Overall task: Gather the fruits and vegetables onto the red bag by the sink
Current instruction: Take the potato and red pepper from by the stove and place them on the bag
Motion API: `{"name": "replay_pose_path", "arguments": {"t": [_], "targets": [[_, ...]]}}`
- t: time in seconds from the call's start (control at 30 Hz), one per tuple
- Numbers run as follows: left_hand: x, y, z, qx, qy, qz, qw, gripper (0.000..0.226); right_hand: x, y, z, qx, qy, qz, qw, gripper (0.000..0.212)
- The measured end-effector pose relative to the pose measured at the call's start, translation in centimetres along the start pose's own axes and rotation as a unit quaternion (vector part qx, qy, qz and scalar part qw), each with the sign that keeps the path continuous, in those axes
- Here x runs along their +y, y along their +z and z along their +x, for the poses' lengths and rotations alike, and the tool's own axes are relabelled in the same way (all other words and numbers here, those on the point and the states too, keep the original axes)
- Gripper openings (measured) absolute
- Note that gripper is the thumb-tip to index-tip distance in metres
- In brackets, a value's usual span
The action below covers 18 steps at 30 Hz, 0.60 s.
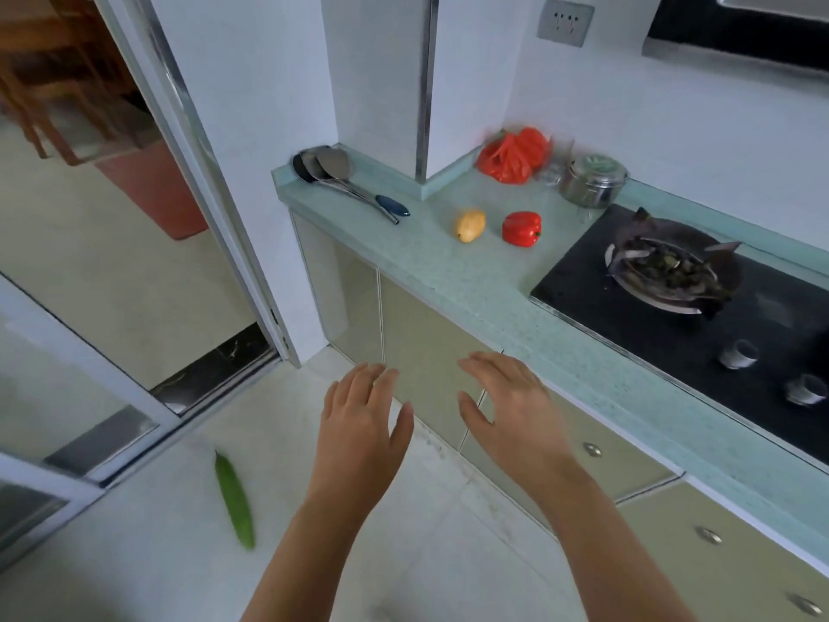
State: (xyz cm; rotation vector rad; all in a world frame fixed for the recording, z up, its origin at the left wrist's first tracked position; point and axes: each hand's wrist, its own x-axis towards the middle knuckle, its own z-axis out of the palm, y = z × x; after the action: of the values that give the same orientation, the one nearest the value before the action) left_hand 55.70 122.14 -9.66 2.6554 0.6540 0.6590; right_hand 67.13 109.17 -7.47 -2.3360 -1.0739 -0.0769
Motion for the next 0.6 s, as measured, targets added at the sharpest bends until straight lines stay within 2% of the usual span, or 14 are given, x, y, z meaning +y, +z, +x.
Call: {"name": "replay_pose_path", "arguments": {"t": [0.37,0.6], "targets": [[-1.5,6.2,13.8,-0.021,0.035,-0.044,0.998,0.042,7.3,1.6,12.0,0.031,0.078,0.022,0.996,0.033],[-0.4,11.9,24.9,-0.058,0.033,-0.075,0.995,0.048,14.3,1.6,20.8,0.05,0.088,0.026,0.995,0.034]]}}
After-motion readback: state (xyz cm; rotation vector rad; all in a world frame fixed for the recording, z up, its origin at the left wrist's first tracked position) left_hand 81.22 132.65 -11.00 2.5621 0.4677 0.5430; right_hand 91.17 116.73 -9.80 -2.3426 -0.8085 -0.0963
